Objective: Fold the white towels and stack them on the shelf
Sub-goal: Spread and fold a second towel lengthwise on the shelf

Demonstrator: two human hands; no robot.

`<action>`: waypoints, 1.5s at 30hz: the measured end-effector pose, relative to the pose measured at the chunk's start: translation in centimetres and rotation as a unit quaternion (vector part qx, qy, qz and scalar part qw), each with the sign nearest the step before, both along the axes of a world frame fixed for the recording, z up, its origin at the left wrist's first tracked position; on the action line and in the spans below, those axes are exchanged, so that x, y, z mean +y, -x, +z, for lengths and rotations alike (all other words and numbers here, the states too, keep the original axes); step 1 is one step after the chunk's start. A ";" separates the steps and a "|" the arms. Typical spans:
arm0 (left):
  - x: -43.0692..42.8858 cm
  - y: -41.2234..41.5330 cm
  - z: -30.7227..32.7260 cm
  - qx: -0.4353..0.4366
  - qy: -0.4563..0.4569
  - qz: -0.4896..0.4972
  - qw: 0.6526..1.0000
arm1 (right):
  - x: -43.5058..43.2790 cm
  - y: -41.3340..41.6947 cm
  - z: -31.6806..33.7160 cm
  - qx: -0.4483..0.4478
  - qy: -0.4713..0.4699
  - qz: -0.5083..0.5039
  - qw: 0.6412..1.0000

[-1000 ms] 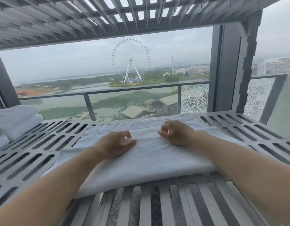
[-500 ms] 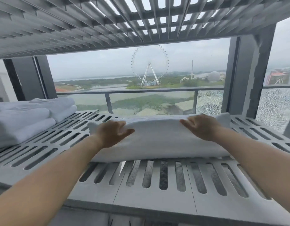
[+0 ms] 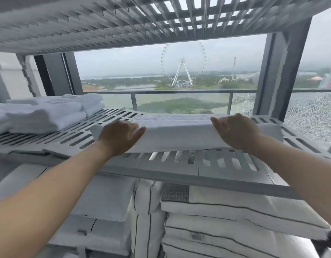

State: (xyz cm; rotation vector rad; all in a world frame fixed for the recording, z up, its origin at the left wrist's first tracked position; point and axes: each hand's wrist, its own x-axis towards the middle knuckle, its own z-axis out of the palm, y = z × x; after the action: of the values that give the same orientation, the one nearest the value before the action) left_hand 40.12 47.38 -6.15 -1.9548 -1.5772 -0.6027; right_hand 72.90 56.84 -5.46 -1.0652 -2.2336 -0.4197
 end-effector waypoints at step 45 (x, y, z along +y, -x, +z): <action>16.7 3.9 -2.1 -0.016 0.215 0.045 0.975 | 16.5 3.1 -2.1 -0.116 0.167 -0.098 0.974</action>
State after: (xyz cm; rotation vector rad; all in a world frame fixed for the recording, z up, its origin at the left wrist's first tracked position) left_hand 36.19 64.12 -8.28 -2.1668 -1.9293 -0.2686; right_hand 69.83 73.31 -7.53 -1.4883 -2.4722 -0.2650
